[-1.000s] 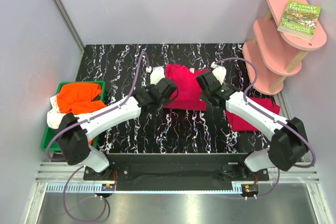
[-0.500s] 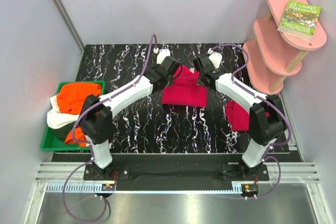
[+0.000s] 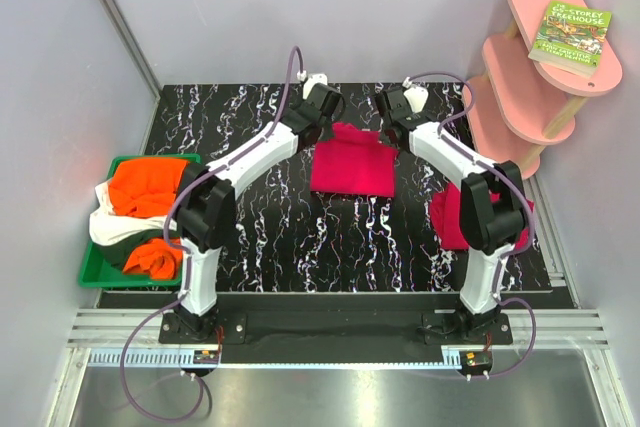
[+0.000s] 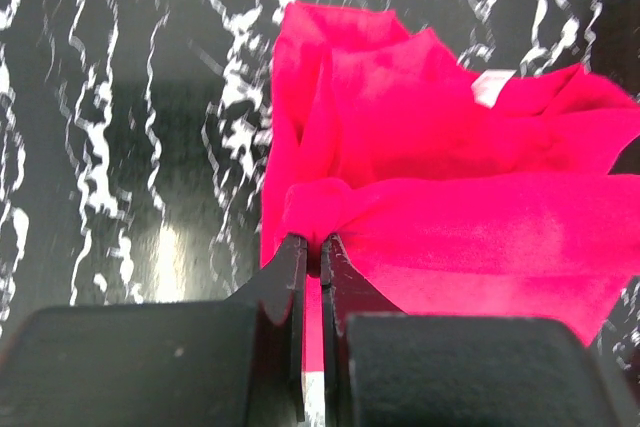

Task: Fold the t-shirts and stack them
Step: Fold the long partially folded tshirt into a neat square

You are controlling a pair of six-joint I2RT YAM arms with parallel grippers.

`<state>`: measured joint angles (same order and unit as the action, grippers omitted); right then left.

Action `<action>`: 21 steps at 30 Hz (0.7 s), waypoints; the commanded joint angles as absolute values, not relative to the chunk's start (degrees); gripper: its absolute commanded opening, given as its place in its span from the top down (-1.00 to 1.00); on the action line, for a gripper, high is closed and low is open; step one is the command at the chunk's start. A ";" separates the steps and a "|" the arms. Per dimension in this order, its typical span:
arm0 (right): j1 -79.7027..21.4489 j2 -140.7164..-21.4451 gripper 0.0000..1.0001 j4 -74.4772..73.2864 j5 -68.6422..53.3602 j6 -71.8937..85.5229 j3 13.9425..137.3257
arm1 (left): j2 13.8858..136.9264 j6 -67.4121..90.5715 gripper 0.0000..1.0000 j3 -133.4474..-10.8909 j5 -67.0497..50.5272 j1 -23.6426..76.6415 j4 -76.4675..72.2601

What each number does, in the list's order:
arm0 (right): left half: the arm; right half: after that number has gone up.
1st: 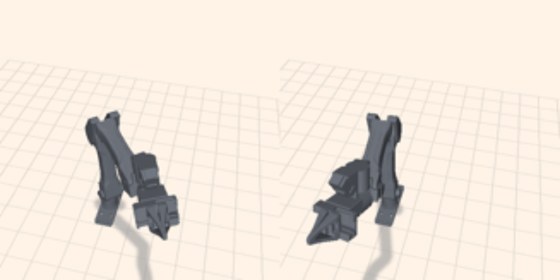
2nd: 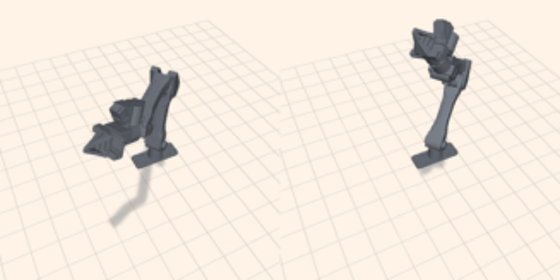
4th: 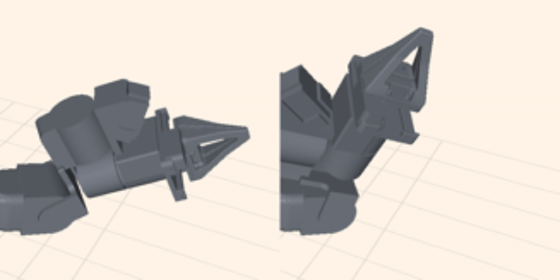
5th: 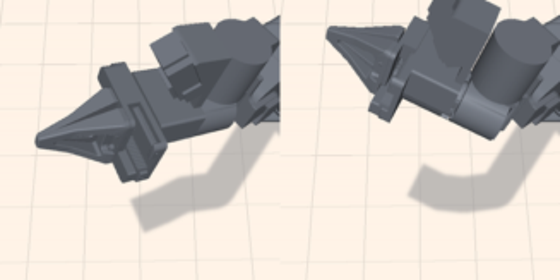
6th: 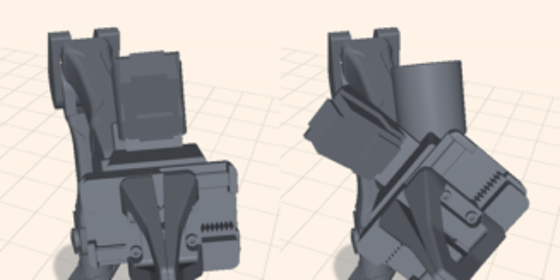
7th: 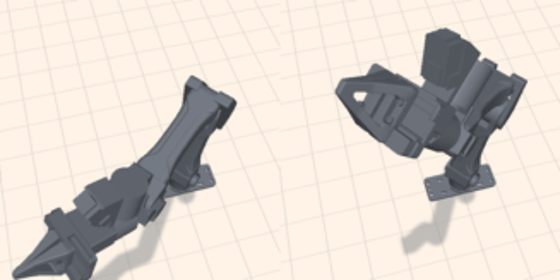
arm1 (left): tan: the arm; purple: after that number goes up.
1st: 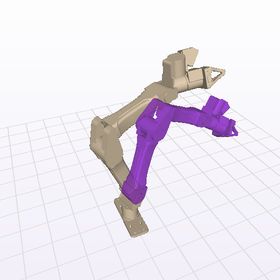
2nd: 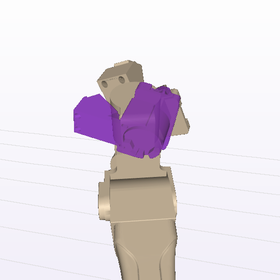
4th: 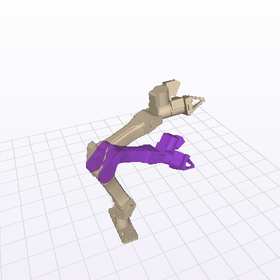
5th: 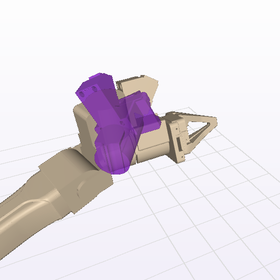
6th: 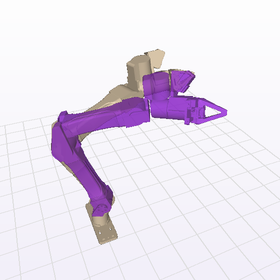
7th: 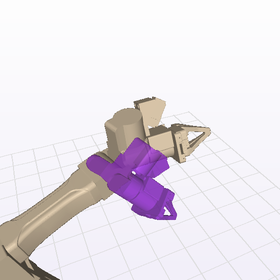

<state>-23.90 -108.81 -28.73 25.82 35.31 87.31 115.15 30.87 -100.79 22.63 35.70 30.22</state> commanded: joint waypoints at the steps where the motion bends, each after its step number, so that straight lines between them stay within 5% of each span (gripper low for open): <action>1: -20.75 -113.54 1.00 -29.00 28.39 33.49 92.72 | 118.47 26.81 1.00 -107.75 23.38 32.61 29.36; 21: -18.55 -129.28 1.00 -26.02 26.55 28.92 108.28 | 132.98 25.49 1.00 -118.56 16.70 26.46 27.77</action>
